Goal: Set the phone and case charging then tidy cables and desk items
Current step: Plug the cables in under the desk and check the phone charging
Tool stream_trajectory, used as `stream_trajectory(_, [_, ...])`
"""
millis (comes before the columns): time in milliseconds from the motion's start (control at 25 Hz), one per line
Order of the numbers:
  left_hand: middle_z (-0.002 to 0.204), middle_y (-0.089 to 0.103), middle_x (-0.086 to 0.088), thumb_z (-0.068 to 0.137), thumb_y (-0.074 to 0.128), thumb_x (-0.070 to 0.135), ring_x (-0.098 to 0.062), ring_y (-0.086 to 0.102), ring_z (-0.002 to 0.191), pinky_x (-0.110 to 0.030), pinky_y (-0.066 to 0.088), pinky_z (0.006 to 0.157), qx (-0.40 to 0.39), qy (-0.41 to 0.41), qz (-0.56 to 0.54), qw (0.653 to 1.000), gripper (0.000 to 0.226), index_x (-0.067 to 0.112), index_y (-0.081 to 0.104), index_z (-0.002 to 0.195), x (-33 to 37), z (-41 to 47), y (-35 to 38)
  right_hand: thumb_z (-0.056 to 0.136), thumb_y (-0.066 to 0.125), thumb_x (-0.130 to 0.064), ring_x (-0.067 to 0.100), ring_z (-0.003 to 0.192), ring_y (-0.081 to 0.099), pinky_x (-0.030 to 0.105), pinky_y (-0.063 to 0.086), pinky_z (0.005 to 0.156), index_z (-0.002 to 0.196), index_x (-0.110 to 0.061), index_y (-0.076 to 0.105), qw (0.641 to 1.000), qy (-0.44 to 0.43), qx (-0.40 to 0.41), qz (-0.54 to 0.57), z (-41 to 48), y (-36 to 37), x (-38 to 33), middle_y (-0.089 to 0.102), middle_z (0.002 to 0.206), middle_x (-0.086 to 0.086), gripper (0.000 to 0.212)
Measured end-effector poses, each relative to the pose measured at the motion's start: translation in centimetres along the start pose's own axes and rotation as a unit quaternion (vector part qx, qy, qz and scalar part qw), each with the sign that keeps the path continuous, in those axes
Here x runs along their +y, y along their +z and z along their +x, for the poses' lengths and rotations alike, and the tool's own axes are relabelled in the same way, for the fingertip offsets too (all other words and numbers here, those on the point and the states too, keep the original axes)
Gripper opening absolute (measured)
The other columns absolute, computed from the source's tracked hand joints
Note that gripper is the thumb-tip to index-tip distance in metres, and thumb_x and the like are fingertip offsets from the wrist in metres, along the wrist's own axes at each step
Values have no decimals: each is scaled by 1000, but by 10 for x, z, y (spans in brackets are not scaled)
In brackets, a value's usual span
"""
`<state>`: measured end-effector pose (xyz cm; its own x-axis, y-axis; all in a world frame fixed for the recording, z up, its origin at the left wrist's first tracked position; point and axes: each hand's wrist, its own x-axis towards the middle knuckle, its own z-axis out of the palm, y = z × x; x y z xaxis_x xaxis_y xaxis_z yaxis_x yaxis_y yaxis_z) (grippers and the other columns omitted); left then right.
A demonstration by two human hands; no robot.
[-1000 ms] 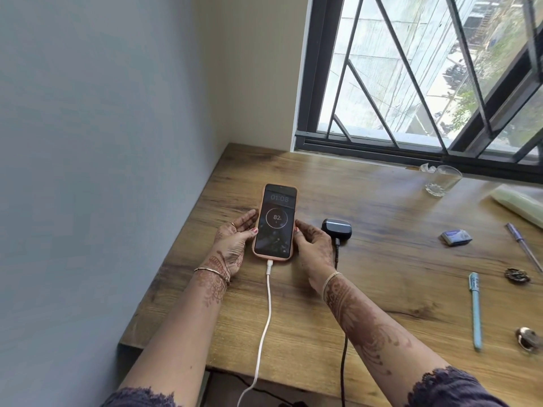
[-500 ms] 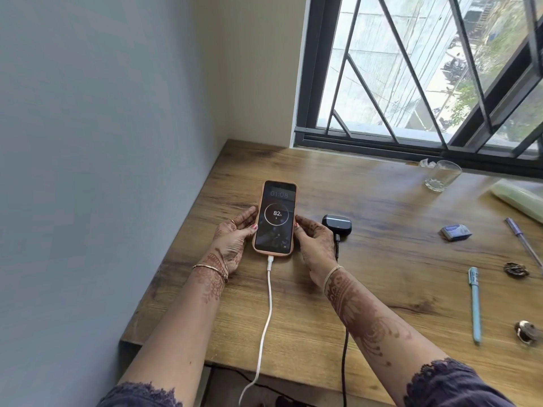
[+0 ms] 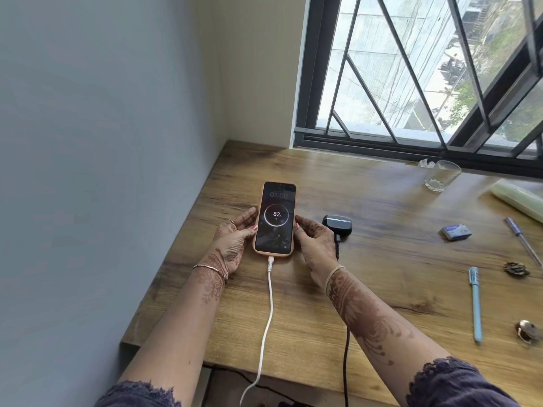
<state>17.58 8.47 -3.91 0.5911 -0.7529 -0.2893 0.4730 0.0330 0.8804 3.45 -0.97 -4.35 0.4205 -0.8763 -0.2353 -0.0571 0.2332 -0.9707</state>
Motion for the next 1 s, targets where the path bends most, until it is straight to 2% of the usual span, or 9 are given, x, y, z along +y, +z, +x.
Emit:
stream_trajectory(120, [124, 60, -17, 83, 48, -21, -16, 61, 104, -19, 54, 85, -1, 1, 0, 1000, 49, -4, 52, 129, 0, -1, 0, 86, 68, -18, 11, 100, 68, 37, 53, 95, 111, -14, 69, 1000, -1, 0, 1, 0, 0, -1, 73, 106, 0, 25])
stream_trajectory(320, [116, 63, -9, 83, 48, -21, -16, 61, 105, -22, 51, 89, -2, 2, 3, 1000, 49, -5, 51, 130, 1, -1, 0, 86, 68, -17, 10, 100, 68, 35, 53, 94, 112, -14, 69, 1000, 0, 1, -2, -3, 0, -4, 73, 107, 0, 26])
stream_trajectory(480, [108, 66, -3, 84, 48, -20, -8, 64, 94, -17, 53, 84, 1, -4, 7, 1000, 48, -4, 51, 129, 1, -1, 0, 86, 69, -19, 8, 99, 68, 35, 54, 93, 109, -18, 70, 1000, 2, 3, -10, -3, 0, -4, 73, 104, -3, 23])
stream_trajectory(680, [110, 65, -6, 84, 47, -21, -9, 63, 95, -17, 53, 82, 2, -9, 9, 1000, 49, -3, 50, 130, 3, 1, 0, 85, 69, -21, 8, 99, 68, 36, 53, 94, 105, -22, 71, 1000, 2, 3, -10, -4, -1, -4, 74, 103, -5, 19])
stream_trajectory(800, [112, 64, -10, 84, 46, -22, -8, 63, 92, -14, 54, 78, 12, -6, 7, 1000, 49, -5, 50, 129, 1, 1, 2, 86, 68, -17, 8, 98, 68, 33, 54, 94, 106, -19, 70, 1000, -3, 11, -4, -7, 1, -8, 73, 104, -2, 20])
stream_trajectory(1000, [108, 65, -4, 82, 47, -24, -7, 64, 88, -14, 55, 77, 19, -12, 13, 1000, 48, -7, 51, 127, 1, 5, 1, 88, 65, -14, 8, 100, 66, 30, 53, 95, 113, -13, 68, 999, -16, 24, -23, -11, 3, -9, 71, 110, 1, 25])
